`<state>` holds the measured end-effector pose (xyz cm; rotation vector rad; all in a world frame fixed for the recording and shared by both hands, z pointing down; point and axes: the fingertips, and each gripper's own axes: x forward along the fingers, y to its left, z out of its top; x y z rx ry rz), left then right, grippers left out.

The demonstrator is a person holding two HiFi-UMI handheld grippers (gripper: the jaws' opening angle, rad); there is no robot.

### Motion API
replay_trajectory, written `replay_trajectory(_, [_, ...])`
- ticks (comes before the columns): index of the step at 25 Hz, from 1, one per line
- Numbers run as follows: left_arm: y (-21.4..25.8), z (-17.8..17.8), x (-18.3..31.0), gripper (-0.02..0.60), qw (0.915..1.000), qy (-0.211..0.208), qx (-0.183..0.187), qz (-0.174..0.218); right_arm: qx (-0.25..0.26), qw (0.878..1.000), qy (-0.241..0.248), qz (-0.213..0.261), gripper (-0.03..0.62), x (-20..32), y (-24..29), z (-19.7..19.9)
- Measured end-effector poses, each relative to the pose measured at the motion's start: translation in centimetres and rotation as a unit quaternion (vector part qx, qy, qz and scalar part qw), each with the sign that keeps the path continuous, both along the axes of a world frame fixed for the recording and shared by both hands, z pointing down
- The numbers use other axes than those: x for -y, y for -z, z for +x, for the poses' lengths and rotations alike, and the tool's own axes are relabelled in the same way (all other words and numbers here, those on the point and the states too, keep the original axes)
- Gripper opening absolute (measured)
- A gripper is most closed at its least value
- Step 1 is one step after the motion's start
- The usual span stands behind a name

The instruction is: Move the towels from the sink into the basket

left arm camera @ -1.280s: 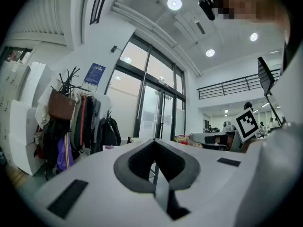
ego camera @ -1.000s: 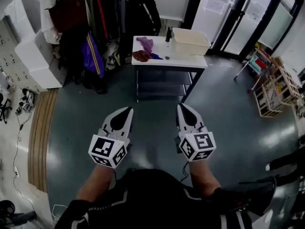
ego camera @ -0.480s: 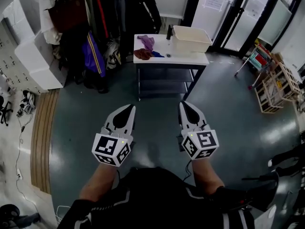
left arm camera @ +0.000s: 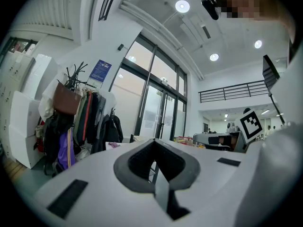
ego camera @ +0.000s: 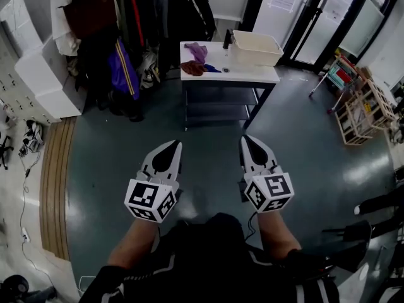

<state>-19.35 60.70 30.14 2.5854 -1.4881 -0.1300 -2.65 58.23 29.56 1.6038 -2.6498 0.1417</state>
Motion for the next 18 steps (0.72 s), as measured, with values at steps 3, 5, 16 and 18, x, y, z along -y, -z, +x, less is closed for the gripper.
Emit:
replay_trajectory(3, [-0.4,-1.0,0.4,0.003,1.0,-0.004,0.0,-0.006,-0.006,1.0,-0.005,-0.005,0.007,0.3,-0.4,-0.8])
replay_trajectory(5, [-0.7,-1.6,0.8,0.003,0.9999,-0.005,-0.002,-0.009,-0.004,1.0,-0.006,-0.009,0.006,0.7,-0.6,-1.2])
replay_trajectory(16, [-0.9,-2.6,7.5,0.003,0.9999,0.009,0.013,-0.007,0.011,1.0,0.013,-0.002,0.007,8.7,-0.8,-2.4])
replay_trajectory(18, [-0.6,-2.3,9.4,0.003,0.9998,0.012,0.014,-0.005,0.015,1.0,0.017,0.0,0.007,10.8,-0.7,-2.2])
